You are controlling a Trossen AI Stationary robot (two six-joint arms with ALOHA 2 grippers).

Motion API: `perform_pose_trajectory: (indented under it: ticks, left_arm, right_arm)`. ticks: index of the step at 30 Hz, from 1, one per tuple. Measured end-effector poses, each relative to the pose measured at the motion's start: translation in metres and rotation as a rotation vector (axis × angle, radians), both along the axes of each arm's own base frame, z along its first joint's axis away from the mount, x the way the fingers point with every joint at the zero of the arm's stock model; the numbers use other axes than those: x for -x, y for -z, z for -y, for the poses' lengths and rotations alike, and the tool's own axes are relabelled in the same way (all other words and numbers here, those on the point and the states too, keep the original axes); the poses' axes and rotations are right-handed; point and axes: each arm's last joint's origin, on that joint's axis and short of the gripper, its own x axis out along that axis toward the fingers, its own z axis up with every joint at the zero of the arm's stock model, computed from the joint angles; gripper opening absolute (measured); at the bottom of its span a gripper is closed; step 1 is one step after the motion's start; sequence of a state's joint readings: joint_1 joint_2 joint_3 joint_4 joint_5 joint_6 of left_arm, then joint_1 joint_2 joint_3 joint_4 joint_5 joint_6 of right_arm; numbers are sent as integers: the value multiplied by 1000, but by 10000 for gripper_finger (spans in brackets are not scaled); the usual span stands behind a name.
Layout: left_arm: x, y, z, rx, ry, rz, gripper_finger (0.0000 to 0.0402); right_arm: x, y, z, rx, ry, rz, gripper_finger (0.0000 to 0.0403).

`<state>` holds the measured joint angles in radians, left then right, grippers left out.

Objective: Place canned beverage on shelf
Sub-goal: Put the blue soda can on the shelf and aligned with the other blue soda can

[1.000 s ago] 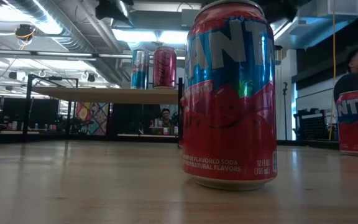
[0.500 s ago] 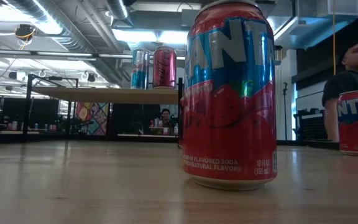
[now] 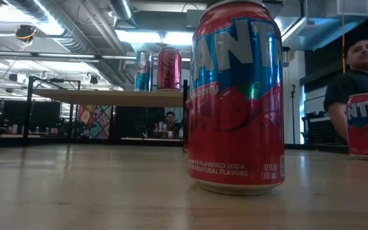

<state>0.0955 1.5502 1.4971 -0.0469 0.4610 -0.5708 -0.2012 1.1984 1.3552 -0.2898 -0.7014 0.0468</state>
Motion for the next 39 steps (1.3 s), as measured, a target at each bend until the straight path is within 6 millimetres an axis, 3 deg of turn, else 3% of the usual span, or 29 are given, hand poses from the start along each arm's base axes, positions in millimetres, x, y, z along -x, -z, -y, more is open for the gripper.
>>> perform_pose_trajectory:
  ticks: [7, 21, 24, 28, 31, 34, 39]
  left_arm:
    - [-19, 18, 5, -8, -23, -22, 306]
    - [-22, 16, 8, -4, 75, 34, 303]
    - [-22, 15, 7, -9, 70, 38, 283]
    - [-22, 17, 8, -28, 73, 29, 228]
    - [-20, 16, 7, -36, 79, 30, 191]
    - [-14, 13, 6, -58, 19, -1, 191]
    - [7, 8, 3, -196, -312, -114, 191]
  right_arm:
    - [-3, 2, 0, -10, -64, -8, 202]
    - [-24, 8, 3, -5, -127, 40, 202]
    - [-28, 7, 4, 4, -124, 70, 202]
    - [-30, 8, 4, 6, -116, 71, 206]
    - [-30, 7, 4, 7, -100, 73, 254]
    - [-20, 5, 8, -36, -31, 15, 316]
    - [12, 6, 16, -59, 213, -202, 382]
